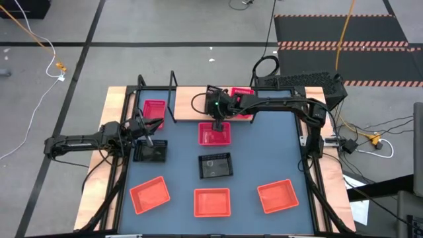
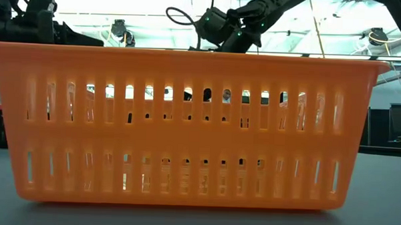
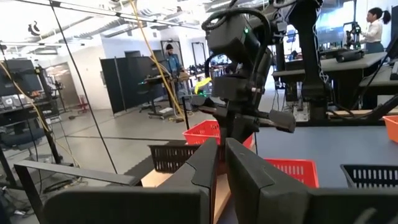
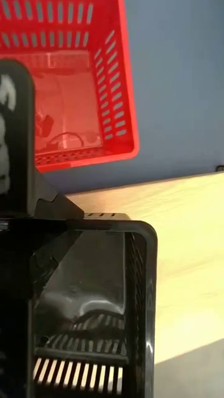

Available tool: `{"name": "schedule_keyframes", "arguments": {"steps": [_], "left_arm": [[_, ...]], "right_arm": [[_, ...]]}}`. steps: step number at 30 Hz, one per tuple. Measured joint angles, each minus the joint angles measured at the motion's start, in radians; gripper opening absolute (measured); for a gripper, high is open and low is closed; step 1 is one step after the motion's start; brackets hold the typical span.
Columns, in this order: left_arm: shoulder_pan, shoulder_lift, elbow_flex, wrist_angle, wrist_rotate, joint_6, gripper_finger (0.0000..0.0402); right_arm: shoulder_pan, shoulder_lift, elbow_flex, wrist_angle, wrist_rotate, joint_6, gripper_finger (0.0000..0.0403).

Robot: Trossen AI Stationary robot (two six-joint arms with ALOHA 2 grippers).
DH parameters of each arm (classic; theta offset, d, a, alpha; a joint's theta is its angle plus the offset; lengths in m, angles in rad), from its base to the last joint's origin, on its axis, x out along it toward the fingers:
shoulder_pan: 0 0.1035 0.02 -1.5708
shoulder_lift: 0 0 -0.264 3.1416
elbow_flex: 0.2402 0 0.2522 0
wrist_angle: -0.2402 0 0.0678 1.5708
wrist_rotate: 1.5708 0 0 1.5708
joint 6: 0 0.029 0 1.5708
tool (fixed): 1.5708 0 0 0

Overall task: Stack baskets on shelf by color
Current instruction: Put the middle right black bin on the shelf

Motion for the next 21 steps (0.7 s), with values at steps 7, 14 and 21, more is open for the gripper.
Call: {"name": "schedule_keyframes", "arguments": {"steps": [7, 14, 21], "left_arm": [[0.0, 0.002, 0.0, 0.001, 0.0, -0.014, 0.0037], [0.0, 0.008, 0.0, -0.028, -0.002, -0.081, 0.0037], [0.0, 0.008, 0.0, -0.026, -0.003, -0.141, 0.0037]], "right_arm": [[-0.006, -0.002, 0.0, 0.017, -0.002, -0.021, 0.0005], [-0.021, -0.002, 0.0, 0.006, -0.003, -0.025, 0.0014], [-0.02, -0.002, -0.002, 0.019, -0.005, -0.024, 0.0031]]}}
